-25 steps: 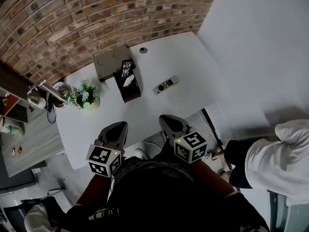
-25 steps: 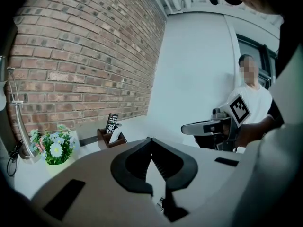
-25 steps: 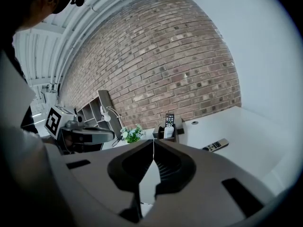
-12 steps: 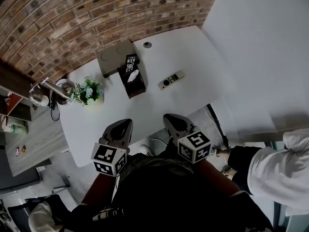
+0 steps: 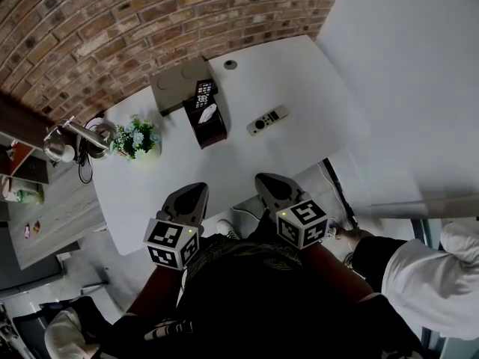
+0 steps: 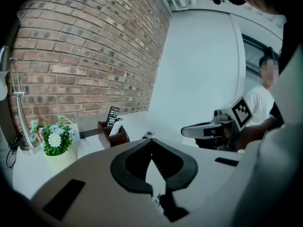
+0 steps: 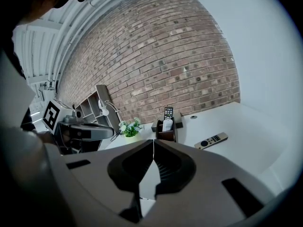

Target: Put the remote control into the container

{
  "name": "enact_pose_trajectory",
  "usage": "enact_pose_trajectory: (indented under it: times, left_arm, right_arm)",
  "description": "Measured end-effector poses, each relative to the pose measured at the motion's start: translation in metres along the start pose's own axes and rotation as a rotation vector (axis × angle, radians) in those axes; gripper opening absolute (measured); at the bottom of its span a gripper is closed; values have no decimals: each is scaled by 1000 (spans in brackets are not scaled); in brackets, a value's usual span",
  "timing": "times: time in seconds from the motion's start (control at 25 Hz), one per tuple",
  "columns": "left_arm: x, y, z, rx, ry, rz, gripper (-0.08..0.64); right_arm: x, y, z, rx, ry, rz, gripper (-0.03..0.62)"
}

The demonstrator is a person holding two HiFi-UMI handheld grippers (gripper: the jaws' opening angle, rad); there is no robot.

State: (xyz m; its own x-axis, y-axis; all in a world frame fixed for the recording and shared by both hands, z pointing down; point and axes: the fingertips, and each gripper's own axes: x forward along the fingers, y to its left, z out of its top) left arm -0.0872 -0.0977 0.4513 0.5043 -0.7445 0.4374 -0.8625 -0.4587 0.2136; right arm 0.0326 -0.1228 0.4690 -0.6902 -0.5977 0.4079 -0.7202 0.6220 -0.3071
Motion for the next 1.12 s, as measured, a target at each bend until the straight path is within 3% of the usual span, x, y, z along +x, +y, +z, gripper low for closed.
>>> enact_pose_trajectory:
  times: [0.44,0.6,0.72,0.96,1.12]
  left_arm:
    - [14,8,-6,-48,31,26,5]
    - [25,11,-27,-59,127,11,5]
    - [34,11,-40,-78,174,16,5]
    - [42,17,-46,-115,193,34,5]
    - [47,26,-49,-145,196,70,5]
  right_arm:
    - [11,-22,-5,-17,66,-1,9]
    - [22,-33,-6,-73,89,-7,9]
    - [29,-49,-7,-197,133,-17,9]
    - [56,-73,-31,-587,309,29,11]
    - [73,-98,-55,-737,420,43,12]
